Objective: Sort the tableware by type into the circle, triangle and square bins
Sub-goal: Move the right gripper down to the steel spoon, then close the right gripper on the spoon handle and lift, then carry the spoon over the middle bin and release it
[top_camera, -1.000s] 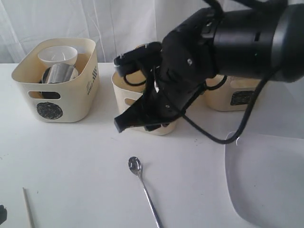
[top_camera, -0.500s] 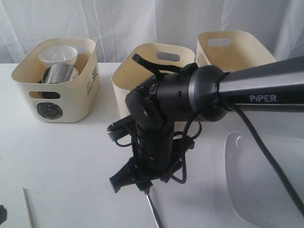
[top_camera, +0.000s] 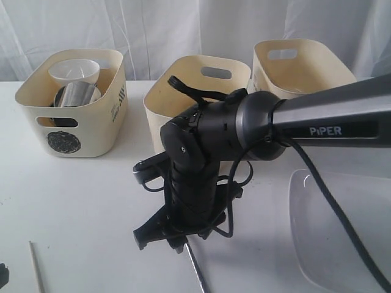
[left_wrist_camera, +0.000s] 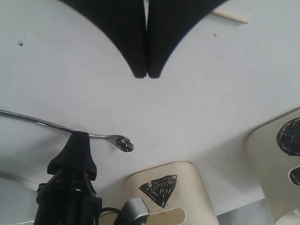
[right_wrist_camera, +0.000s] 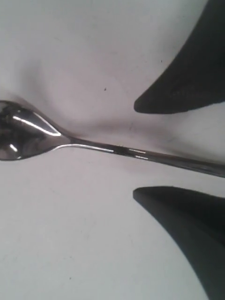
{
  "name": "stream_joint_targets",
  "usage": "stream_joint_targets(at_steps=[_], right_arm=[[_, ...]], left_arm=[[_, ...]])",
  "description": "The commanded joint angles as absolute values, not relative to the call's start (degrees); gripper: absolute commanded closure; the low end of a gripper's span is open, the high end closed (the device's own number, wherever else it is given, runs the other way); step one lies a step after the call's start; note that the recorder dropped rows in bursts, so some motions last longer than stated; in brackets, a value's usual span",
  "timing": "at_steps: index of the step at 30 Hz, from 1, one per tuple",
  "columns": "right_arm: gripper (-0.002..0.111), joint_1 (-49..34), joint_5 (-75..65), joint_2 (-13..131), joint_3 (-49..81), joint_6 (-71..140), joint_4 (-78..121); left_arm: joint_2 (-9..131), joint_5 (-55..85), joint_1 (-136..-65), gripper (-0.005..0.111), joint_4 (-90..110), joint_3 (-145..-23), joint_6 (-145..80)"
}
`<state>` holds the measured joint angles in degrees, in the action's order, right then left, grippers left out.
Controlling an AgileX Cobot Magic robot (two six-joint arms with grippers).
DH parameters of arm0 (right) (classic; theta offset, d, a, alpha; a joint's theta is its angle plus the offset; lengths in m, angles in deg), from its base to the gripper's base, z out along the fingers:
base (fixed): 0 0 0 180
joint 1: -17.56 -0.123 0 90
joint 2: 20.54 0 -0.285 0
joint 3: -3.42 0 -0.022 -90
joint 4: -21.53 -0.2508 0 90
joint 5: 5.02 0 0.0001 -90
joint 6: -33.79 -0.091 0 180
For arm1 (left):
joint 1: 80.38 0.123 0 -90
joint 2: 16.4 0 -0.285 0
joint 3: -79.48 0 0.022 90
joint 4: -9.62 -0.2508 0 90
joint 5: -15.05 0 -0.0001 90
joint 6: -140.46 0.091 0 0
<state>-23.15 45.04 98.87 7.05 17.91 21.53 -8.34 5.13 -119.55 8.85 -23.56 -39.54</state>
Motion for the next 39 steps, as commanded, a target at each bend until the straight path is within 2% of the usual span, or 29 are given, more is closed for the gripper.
stream_joint_targets(at_steps=[1,13,16,21,28,39], right_arm=[[0.062,-23.5,44.1,99.4,7.3,18.7,21.2],[0.063,-23.5,43.7,103.0,7.4,21.1,17.4],[0.076,-23.5,43.5,103.0,7.4,21.1,17.4],[0.108,-23.4,42.9,103.0,7.4,21.1,17.5],[0.108,-24.0,38.6,99.5,7.4,21.2,16.2],[0.108,-24.1,19.5,84.2,8.0,20.5,19.2]], left_arm=[[-8.6,5.2,-119.7,0.107,9.1,-23.3,-39.5],[-8.6,5.0,-119.7,0.107,9.1,-23.3,-39.5],[-8.6,5.0,-119.7,0.107,9.1,-23.3,-39.5],[-8.6,5.0,-119.7,0.107,9.1,-23.3,-39.5],[-8.6,5.0,-119.7,0.107,9.1,-23.3,-39.5],[-8.6,5.0,-119.7,0.107,9.1,-23.3,-39.5]])
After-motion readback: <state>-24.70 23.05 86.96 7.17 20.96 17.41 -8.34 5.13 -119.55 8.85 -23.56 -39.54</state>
